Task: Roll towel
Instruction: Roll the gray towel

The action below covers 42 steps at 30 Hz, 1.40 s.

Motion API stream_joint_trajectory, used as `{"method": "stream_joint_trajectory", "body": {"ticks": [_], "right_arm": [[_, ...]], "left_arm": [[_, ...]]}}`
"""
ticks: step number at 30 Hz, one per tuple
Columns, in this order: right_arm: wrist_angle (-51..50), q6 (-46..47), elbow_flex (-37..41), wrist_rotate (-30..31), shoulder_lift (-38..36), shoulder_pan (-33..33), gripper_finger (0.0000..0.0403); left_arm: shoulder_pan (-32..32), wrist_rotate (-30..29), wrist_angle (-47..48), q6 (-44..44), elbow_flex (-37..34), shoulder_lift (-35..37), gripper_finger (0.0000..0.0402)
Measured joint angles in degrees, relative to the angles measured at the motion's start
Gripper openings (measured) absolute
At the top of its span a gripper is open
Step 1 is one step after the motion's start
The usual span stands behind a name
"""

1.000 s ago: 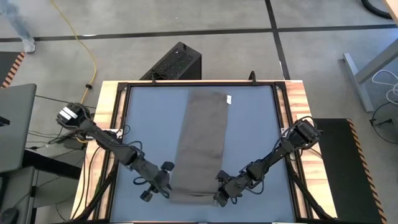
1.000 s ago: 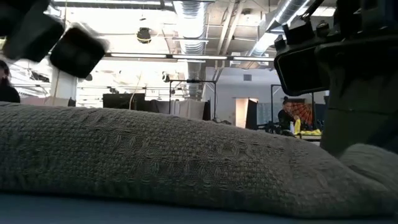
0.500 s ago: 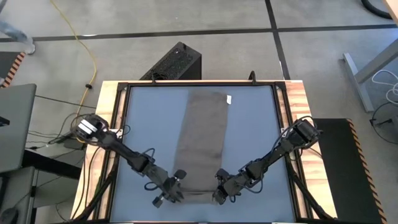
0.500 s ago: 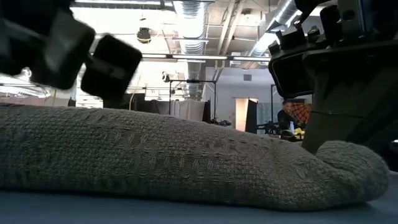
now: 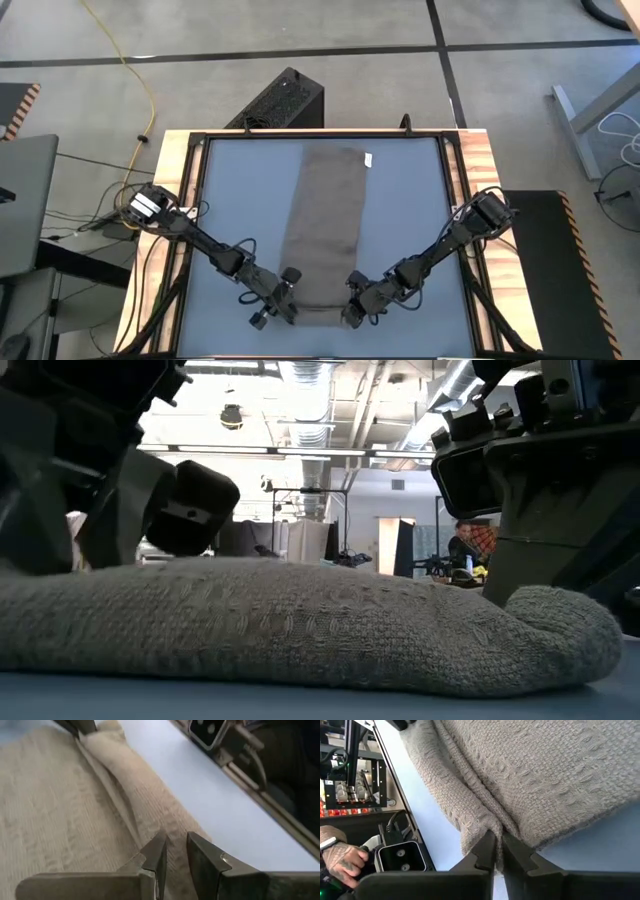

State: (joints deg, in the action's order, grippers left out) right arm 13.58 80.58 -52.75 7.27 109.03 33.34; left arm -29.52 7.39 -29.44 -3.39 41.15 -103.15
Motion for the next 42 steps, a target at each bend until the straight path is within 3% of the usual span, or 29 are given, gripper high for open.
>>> {"method": "stream_joint_trajectory", "body": {"ticks": [10, 16, 29, 35, 42], "right_arm": [[0.15, -1.66, 0.0, -1.56, -0.47, -0.5, 0.0136], [-0.13, -1.25, 0.04, -6.53, -1.81, -0.59, 0.0182], [-11.36, -3.6, 0.15, -7.39, -8.52, -0.34, 0.0184], [-9.91, -15.42, 0.13, -4.71, -11.86, 1.87, 0.0183], [-6.52, -34.35, 0.02, 5.45, -10.63, 6.88, 0.0183]], "left_arm": [[0.0, -2.2, 3.58, 0.23, 0.02, -0.02, 0.0063], [0.0, -3.63, 4.93, 0.82, 0.0, -0.02, 0.0063], [0.0, -3.71, 4.94, 0.3, -0.11, -1.86, 0.0056], [0.59, -2.26, 0.78, -1.73, 0.0, -5.29, 0.0026], [2.08, 0.61, 1.1, -2.06, 0.0, -5.34, 0.0002]]}}
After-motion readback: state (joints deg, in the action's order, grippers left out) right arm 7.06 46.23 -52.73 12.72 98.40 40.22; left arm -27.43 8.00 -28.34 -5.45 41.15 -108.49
